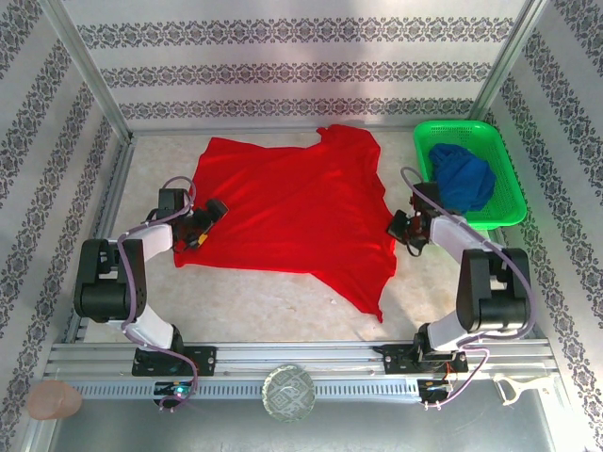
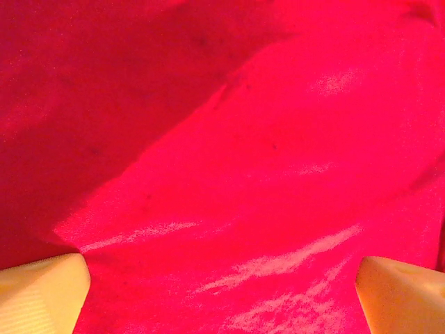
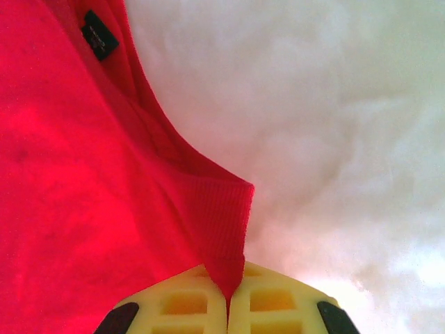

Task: Fold the inside-out t-shirt

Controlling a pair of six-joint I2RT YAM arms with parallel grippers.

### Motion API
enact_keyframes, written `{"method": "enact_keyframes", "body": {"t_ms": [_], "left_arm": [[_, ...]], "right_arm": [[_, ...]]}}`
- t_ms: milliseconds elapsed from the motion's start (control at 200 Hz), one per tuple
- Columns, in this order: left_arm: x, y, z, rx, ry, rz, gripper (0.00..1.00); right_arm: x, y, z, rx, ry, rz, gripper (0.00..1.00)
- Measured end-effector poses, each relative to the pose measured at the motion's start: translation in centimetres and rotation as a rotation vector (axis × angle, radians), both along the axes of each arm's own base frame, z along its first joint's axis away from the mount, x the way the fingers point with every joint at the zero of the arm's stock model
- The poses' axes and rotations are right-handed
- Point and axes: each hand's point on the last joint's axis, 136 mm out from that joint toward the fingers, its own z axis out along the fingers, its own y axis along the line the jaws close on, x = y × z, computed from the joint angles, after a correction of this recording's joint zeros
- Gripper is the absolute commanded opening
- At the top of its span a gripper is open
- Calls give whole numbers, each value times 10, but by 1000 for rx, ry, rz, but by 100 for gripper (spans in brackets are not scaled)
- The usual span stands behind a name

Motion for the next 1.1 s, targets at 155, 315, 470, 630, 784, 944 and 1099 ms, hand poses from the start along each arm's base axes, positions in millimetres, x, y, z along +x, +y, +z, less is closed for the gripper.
{"method": "enact_keyframes", "body": {"t_ms": [155, 315, 470, 630, 784, 944, 1099], "left_arm": [[-2, 5, 0, 27, -1, 20, 100], [-4, 7, 1, 38, 2, 28, 100], [-13, 9, 8, 48, 15, 35, 100], [-4, 8, 33, 49, -41, 28, 100], [32, 5, 45, 36, -79, -7, 100], [51, 4, 12, 28, -13, -34, 100], [42, 5, 2, 35, 2, -34, 100]], "right_arm": [[-37, -2, -20, 16, 54, -63, 44], [-44, -10, -2, -8, -10, -105, 46], [-11, -12, 47, -27, -124, -82, 48], [61, -7, 94, -26, -225, -22, 48], [106, 18, 70, 2, -177, 45, 48], [107, 36, 0, 46, -8, 50, 49], [110, 31, -17, 93, 50, -28, 50]]}}
